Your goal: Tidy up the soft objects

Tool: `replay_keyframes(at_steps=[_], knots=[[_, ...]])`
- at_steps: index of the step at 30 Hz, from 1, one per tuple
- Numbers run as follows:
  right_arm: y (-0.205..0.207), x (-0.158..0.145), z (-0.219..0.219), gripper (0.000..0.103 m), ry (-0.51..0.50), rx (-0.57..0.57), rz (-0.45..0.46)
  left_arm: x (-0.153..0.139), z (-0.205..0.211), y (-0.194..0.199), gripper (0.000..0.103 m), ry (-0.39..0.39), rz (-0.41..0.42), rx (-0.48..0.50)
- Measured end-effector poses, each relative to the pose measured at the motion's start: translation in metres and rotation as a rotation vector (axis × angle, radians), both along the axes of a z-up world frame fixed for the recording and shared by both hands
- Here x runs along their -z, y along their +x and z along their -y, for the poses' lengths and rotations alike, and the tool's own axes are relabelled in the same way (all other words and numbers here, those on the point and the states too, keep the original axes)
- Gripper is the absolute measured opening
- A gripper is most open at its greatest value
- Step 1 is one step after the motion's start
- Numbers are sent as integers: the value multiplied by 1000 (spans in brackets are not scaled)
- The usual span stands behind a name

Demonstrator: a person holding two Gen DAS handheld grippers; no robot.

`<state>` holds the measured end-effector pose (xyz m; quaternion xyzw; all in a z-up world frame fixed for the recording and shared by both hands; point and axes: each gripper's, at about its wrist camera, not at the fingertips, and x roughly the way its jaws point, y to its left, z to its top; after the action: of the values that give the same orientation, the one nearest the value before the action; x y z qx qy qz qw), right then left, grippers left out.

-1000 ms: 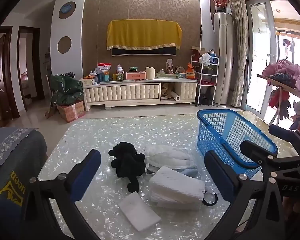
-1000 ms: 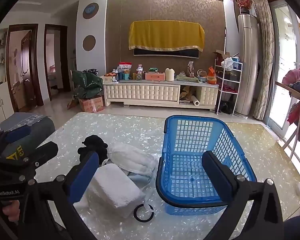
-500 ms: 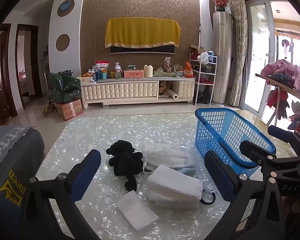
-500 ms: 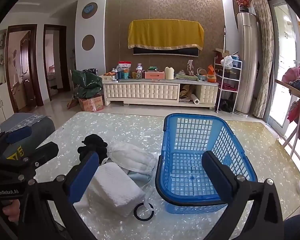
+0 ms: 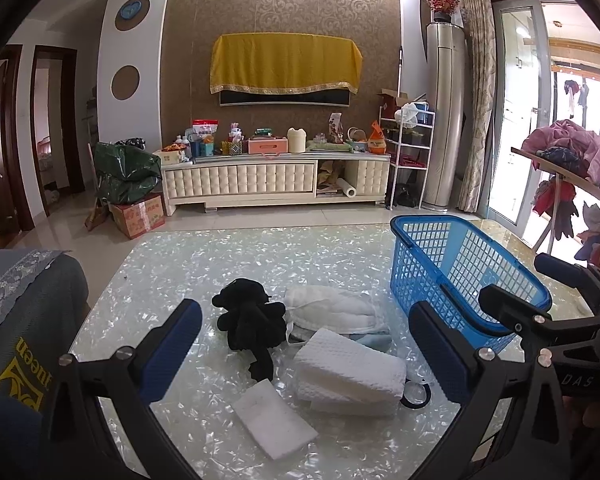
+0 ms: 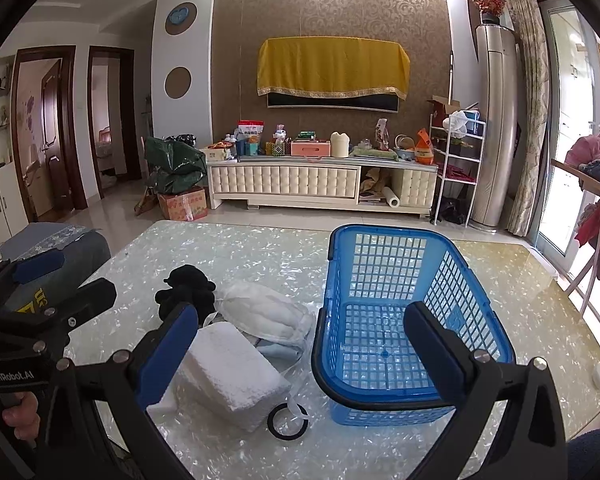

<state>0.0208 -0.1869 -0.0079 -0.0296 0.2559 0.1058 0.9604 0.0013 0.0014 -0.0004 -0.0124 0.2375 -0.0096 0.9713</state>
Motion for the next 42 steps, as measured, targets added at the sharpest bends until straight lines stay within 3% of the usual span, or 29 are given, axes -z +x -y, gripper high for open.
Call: replay_keyframes(at_steps=[42], knots=[[0,-2,1,103,-17,8,-8,0,-4,0,103,-17,-10,2]])
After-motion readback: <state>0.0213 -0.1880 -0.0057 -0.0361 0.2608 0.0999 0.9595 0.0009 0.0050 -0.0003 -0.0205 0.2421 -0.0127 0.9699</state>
